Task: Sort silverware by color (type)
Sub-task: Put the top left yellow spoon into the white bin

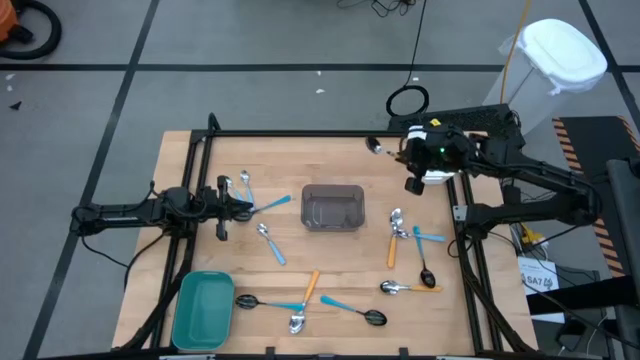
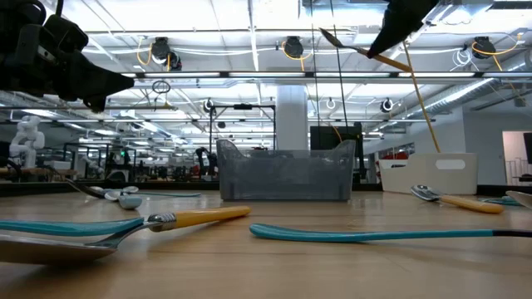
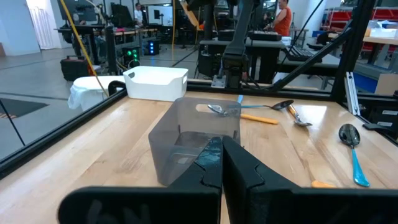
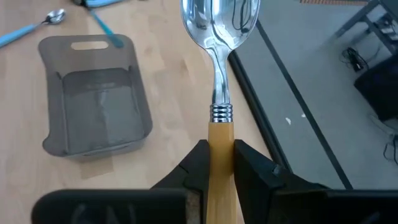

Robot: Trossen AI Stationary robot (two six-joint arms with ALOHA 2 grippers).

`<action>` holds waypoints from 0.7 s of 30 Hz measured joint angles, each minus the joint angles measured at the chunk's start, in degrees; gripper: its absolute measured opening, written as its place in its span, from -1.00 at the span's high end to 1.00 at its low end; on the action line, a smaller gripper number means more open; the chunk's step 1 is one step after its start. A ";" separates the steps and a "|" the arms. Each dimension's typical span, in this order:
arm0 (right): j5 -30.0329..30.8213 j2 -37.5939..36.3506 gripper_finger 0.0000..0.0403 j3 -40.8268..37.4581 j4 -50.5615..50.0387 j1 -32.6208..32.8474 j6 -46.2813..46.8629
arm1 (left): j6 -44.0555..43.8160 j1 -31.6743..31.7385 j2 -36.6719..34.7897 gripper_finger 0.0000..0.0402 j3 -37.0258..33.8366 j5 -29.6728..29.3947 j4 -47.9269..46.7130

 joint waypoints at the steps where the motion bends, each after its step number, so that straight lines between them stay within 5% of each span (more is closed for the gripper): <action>1: 0.01 -0.16 0.76 0.00 -0.21 -0.50 0.32 | 0.00 0.00 0.01 1.00 0.00 0.00 0.00; 21: 4.48 -0.38 0.76 0.00 -4.27 -8.35 3.81 | 0.00 0.01 0.01 1.00 0.00 0.00 0.00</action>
